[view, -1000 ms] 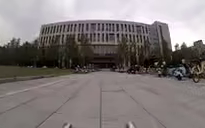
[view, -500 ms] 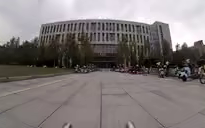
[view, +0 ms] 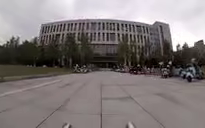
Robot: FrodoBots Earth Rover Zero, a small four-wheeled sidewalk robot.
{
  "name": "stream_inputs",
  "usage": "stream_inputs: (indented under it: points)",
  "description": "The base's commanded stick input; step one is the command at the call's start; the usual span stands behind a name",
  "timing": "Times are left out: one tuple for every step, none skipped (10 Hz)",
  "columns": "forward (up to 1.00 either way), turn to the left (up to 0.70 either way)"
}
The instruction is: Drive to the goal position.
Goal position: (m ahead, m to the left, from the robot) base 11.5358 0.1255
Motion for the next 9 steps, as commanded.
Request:
stream_inputs:
  points:
    - [0.70,0.00]
    - [0.70,0.00]
    - [0.70,0.00]
    - [0.70,0.00]
    - [0.70,0.00]
    - [0.70,0.00]
    - [0.70,0.00]
    - [0.70,0.00]
    - [0.70,0.00]
